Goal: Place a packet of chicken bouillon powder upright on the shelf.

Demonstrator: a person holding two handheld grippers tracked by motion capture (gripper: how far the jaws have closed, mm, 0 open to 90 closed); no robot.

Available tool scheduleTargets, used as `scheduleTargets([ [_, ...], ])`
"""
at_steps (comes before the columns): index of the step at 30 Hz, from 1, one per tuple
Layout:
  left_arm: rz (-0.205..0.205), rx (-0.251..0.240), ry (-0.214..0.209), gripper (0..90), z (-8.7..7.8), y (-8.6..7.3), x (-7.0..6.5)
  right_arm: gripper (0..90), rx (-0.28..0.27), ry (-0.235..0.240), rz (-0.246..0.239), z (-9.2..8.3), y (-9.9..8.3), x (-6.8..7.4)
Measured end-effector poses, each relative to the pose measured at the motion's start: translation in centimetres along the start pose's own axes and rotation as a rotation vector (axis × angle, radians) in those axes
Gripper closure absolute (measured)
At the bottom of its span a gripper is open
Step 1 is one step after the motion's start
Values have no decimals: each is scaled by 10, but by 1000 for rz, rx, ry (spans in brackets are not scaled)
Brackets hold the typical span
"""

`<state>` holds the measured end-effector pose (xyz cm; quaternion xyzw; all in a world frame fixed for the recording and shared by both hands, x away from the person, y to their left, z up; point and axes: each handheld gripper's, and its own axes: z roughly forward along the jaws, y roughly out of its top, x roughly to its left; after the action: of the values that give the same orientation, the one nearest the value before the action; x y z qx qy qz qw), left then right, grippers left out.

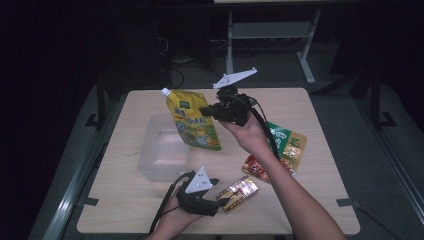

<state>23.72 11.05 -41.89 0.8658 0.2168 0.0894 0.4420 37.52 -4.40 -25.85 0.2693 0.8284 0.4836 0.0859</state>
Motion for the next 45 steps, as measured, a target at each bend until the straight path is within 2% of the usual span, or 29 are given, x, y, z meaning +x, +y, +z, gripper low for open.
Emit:
scheduleTargets([
  [2,2,-7,-2,336,0,0,-1,900,1,14,-11,9,6,6],
  [9,-2,-9,0,334,0,-3,2,900,-8,38,-23,22,15,15],
  [12,-1,-9,0,334,-1,-3,3,900,-9,43,-42,29,18,18],
  [14,-3,-13,2,333,-1,-3,2,900,-12,53,-31,35,19,22],
  [23,0,-15,-2,332,0,-4,2,900,-11,78,-34,59,22,32],
  [37,4,-9,-14,332,0,-6,1,900,7,104,-14,91,17,38],
  [39,-5,-17,-15,331,1,-6,0,900,14,106,-14,96,16,38],
  [45,7,-10,-14,331,0,-6,1,900,31,114,5,107,10,34],
])
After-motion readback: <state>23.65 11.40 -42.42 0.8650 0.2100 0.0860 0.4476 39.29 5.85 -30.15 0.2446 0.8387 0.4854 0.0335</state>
